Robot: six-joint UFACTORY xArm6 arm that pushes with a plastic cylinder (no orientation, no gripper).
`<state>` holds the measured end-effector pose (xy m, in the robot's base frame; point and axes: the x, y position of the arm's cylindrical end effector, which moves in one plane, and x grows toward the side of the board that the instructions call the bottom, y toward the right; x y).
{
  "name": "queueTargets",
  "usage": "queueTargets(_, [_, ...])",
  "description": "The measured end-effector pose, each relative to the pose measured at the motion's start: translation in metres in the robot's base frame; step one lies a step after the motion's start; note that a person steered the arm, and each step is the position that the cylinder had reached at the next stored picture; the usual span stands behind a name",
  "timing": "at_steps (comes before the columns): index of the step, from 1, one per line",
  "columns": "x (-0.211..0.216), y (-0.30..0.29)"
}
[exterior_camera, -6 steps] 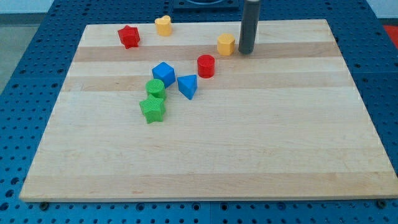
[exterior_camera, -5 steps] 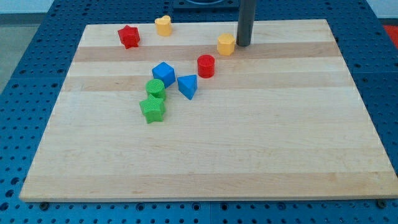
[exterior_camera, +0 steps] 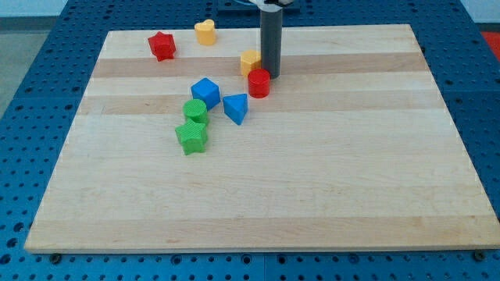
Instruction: Move the yellow hexagon to the top left of the red circle
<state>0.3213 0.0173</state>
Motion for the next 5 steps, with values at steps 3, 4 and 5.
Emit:
queueTargets(3, [-0.032,-0.027])
queueTargets(4, [-0.043,-0.027])
queueTargets(5, [-0.046,-0.027])
